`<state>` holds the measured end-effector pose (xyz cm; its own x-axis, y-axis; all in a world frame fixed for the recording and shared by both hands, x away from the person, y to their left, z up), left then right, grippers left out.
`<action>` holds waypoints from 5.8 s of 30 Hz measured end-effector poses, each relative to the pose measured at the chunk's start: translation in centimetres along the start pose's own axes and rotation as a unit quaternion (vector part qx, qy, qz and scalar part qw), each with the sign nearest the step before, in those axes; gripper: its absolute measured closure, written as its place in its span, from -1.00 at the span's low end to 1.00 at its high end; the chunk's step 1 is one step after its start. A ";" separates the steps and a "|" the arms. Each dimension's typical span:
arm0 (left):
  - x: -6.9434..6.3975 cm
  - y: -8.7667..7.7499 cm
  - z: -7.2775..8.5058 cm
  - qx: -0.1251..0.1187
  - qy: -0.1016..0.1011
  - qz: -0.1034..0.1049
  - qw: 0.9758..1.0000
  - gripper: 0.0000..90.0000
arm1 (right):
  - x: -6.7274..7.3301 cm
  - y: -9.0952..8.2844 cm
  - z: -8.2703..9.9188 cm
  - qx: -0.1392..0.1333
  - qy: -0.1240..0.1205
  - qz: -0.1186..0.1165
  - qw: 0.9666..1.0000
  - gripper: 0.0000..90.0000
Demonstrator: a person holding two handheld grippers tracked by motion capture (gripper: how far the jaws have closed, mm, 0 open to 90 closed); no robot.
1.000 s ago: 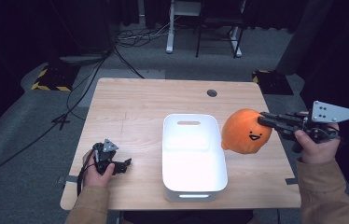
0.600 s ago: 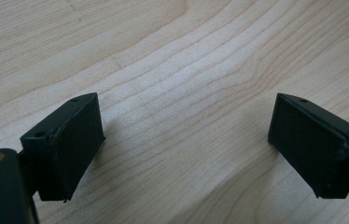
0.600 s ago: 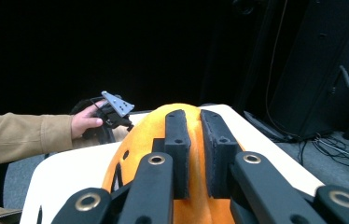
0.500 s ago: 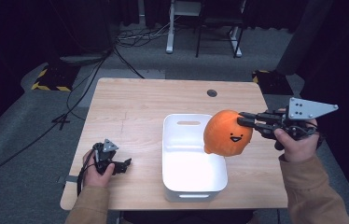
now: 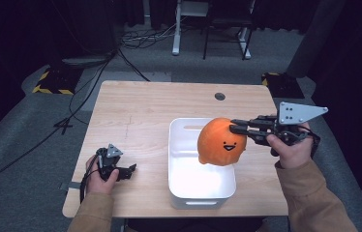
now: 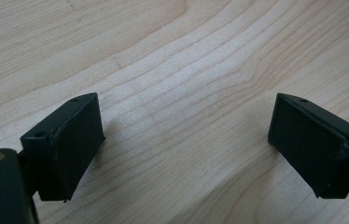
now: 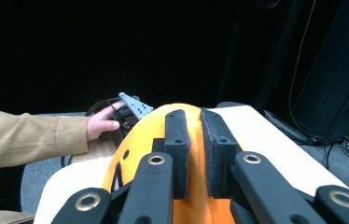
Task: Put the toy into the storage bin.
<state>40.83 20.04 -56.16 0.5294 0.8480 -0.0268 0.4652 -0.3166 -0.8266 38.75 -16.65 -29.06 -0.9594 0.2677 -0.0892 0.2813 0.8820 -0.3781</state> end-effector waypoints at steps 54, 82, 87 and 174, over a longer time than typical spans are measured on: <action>0.0 0.0 0.0 0.000 0.000 0.000 1.000 -0.76 | 8.0 9.3 7.2 0.112 0.039 -0.095 0.988 0.80; 0.0 0.0 0.0 0.000 0.000 0.000 1.000 -0.76 | 8.3 9.6 10.2 0.149 0.069 -0.111 0.980 0.46; 0.0 0.0 0.0 0.000 0.000 0.000 1.000 -0.76 | 8.0 9.2 10.1 0.138 0.076 -0.106 0.982 0.29; 0.0 0.0 0.0 0.000 0.009 0.005 1.000 -0.78 | -10.4 -2.9 22.5 0.262 0.220 0.203 0.917 -0.38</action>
<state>40.85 20.05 -56.20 0.5465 0.8371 -0.0242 0.4598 -0.3241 -0.8268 47.44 -30.73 -47.79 -0.6433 0.7655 0.0157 0.4537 0.3976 -0.7976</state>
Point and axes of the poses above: each handheld gripper's, and its own axes: y roughly forward along the jaws, z roughly out of its underside, x roughly to its left, the point moved 8 cm from there along y, roughly forward along the jaws, and after that the axes turned 8 degrees about x, right-handed, at the moved point
